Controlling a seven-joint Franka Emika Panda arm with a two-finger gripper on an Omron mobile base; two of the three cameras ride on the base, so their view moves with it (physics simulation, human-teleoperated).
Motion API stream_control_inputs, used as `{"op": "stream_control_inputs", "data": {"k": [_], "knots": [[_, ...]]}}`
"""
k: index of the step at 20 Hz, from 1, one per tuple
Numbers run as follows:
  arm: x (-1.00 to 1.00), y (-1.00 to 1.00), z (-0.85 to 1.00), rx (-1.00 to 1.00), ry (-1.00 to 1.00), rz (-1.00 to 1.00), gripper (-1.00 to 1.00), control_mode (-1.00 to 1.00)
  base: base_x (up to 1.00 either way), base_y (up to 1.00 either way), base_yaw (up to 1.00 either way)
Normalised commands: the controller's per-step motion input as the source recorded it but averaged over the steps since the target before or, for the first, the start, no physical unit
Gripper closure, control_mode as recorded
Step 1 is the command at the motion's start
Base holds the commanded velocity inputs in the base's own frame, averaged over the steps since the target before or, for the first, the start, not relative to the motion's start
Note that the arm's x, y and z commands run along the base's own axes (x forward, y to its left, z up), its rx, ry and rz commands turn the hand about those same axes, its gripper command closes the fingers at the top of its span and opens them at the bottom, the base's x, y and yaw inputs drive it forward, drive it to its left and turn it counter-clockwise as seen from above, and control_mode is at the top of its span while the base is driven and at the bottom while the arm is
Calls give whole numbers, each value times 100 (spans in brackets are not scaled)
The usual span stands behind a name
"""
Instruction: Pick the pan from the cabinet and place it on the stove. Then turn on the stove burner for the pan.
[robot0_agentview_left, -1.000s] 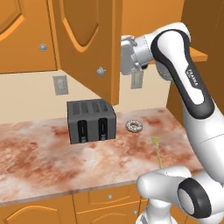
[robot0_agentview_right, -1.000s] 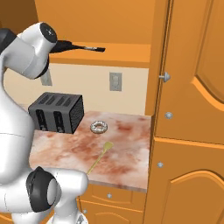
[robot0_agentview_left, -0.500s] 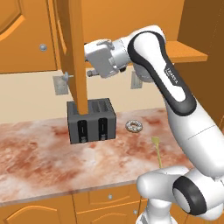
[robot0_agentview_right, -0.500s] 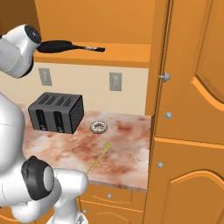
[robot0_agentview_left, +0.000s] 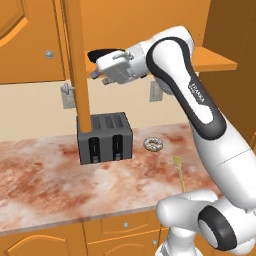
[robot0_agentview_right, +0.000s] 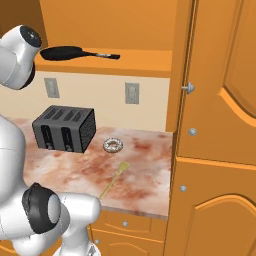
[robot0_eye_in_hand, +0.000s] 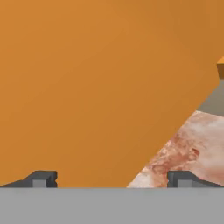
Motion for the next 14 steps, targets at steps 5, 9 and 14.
{"op": "stream_control_inputs", "data": {"k": [5,9,14], "knots": [[3,-56,0,-8,-37,5,-100,-100,0,0,0],[27,-53,0,-7,-29,10,-100,-100,0,0,0],[27,-52,4,-7,-26,10,-100,-100,0,0,0]]}}
